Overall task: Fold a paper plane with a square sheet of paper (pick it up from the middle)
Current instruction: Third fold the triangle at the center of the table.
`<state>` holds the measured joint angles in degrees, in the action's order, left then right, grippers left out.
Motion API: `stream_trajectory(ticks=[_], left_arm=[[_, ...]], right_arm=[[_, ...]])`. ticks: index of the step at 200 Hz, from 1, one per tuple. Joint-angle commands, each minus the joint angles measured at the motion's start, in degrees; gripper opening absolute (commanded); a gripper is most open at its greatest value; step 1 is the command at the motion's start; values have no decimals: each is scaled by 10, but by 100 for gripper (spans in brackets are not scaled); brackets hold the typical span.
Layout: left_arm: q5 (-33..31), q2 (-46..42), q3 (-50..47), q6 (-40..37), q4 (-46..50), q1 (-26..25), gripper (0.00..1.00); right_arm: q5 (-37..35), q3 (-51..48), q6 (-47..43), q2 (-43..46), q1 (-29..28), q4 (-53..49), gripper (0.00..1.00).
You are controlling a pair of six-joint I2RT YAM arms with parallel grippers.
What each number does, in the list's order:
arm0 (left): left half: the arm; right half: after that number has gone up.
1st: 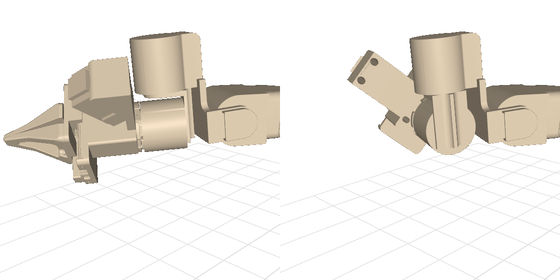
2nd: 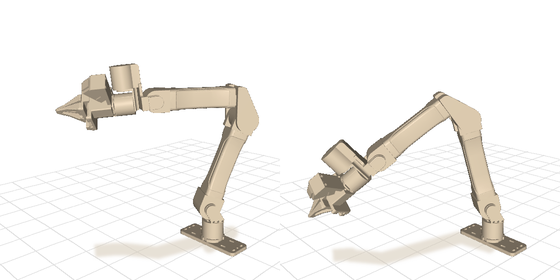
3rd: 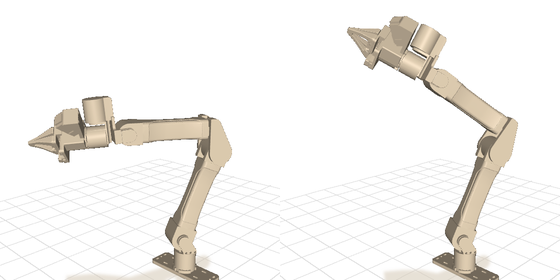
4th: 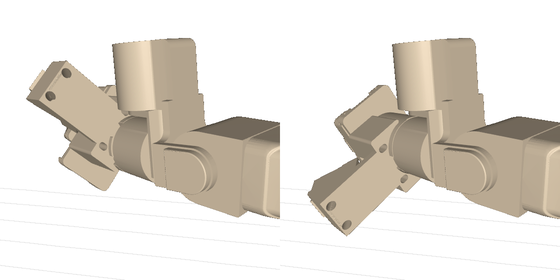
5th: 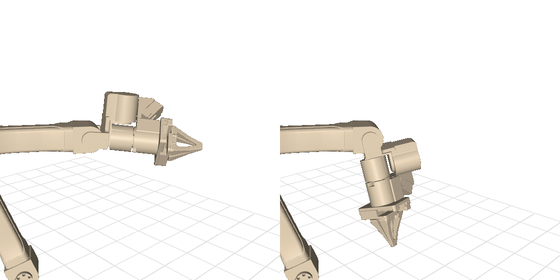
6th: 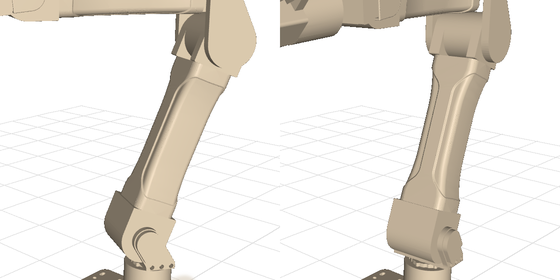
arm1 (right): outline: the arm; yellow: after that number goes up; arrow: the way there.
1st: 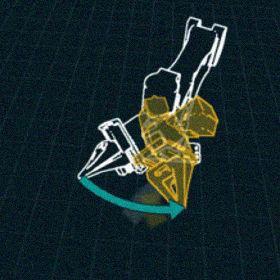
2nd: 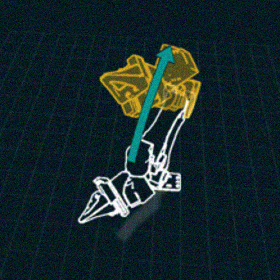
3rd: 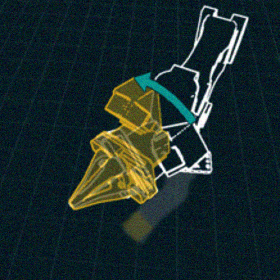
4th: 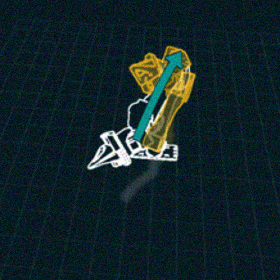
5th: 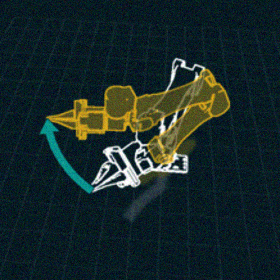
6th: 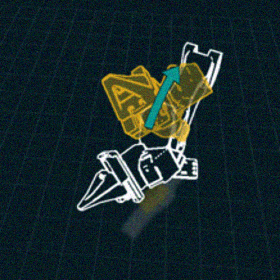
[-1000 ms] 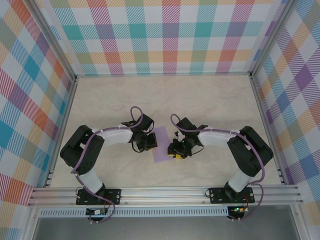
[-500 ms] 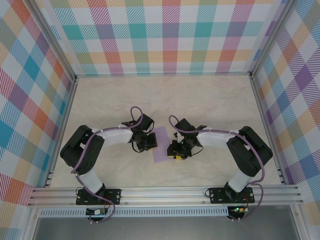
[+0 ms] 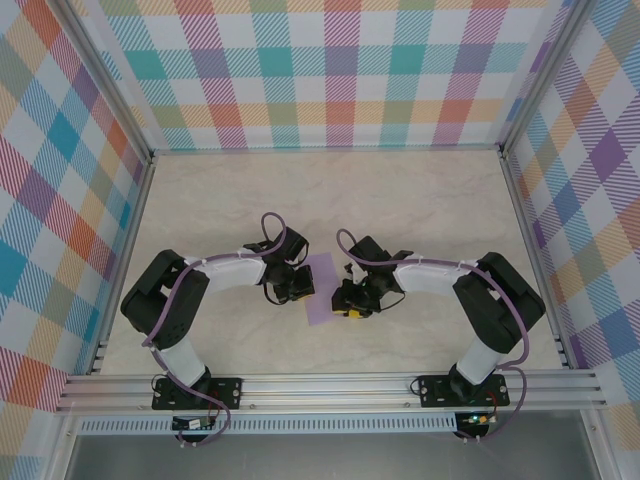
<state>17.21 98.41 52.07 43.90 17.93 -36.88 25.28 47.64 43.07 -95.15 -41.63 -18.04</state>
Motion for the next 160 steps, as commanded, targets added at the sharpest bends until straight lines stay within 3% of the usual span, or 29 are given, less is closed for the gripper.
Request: stream_trajectory(ticks=[1,72,123,160], left_arm=[[-32,35,-9,-6,22,-13,6],[-34,36,-5,-7,27,-12,6],[-35,37,-6,-8,27,-12,6],[-34,40,-6,-9,26,-12,6]], right_arm=[[20,2,5,8,-3,21,39],[-7,24,12,-18,9,63,43],[14,37,1,-35,15,79,43],[4,15,-3,-14,15,85,49]])
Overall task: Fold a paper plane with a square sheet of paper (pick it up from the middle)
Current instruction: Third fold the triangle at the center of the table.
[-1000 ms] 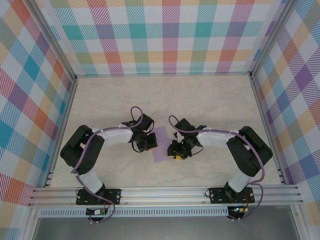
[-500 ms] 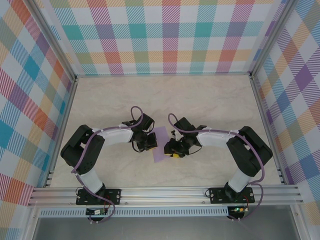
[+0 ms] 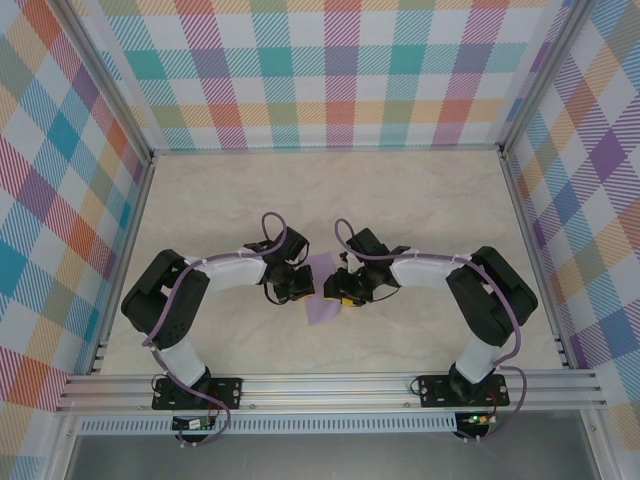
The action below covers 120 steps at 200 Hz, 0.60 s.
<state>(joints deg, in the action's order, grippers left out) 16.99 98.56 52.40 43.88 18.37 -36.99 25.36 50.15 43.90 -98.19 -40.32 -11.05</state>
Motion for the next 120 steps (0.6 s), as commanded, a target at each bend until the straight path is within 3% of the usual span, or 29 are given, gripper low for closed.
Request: stream_trajectory(ticks=[1,23,60,120], left_arm=[[-32,38,-9,-9,22,-11,6],[-32,41,-8,-10,22,-12,6],[-33,39,-7,-10,23,-11,6],[-32,37,-4,-15,21,-11,6]], right_arm=[[2,-10,-11,17,2,15,49],[-2,-5,-14,17,3,11,50],[37,-18,6,15,3,17,40],[39,-81,49,68,3,26,32]])
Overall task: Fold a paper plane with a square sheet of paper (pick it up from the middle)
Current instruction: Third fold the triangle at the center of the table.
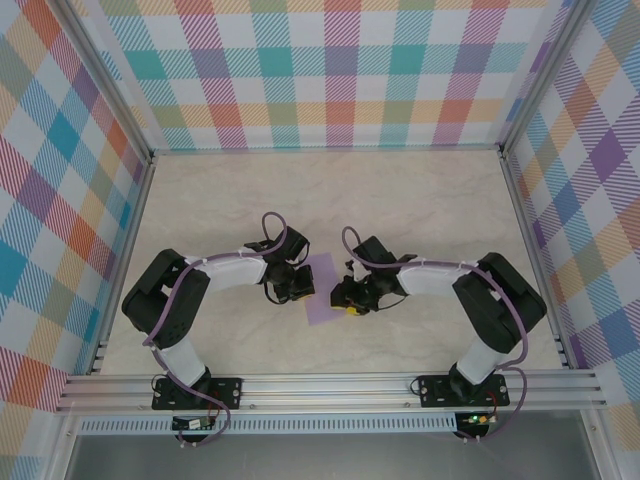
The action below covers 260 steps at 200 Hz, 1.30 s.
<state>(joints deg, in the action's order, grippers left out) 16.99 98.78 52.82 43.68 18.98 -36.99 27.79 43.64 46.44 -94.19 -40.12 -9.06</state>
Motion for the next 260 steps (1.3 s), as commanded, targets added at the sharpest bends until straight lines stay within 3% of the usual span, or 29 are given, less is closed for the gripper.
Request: stream_trajectory(ticks=[1,79,141,206,260], left_arm=[[-32,35,-9,-13,15,-11,6],[-28,20,2,-30,15,-11,6],[-23,24,5,-35,17,-12,6],[-51,-45,40,-51,33,7,7],[-48,0,56,-53,24,19,6]], right_arm=[[15,-16,24,29,1,6,32],[9,-2,54,44,0,-3,5],[10,77,60,-18,-23,17,4],[-1,112,52,-68,-33,1,4],[-28,120,62,-78,-34,-18,5]])
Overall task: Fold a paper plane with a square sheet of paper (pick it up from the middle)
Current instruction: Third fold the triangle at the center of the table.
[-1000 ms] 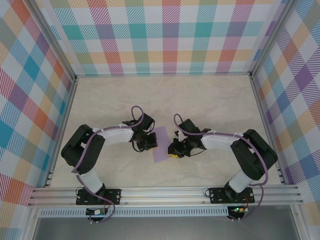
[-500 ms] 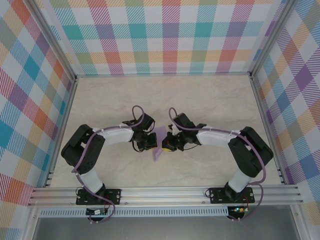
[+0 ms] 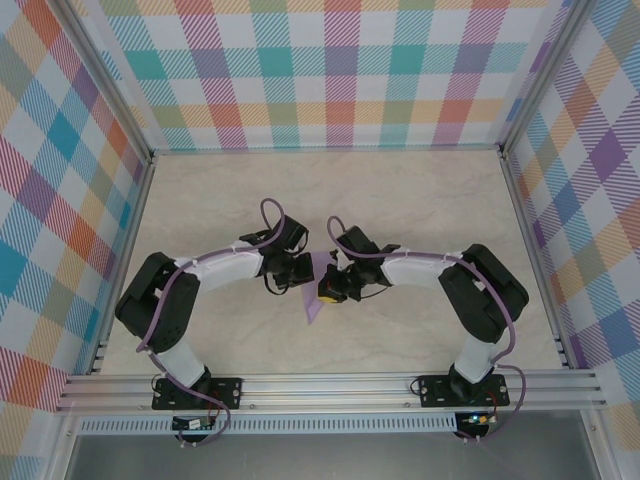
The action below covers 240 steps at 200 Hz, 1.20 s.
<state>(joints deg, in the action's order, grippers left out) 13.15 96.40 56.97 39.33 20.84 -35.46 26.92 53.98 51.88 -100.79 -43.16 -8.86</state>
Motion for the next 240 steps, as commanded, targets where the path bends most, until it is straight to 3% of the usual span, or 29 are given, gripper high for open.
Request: stream_trajectory(ticks=[1,70,240], left_arm=[[-10,24,16,-10,5,4,6],[-18,64,25,-11,19,6,5],[-12,62,16,-14,19,6,4]], right_arm=[[-20,17,8,-12,-3,-21,5],[-40,24,41,-24,-4,-31,8],[-40,47,34,-57,-9,-46,9]])
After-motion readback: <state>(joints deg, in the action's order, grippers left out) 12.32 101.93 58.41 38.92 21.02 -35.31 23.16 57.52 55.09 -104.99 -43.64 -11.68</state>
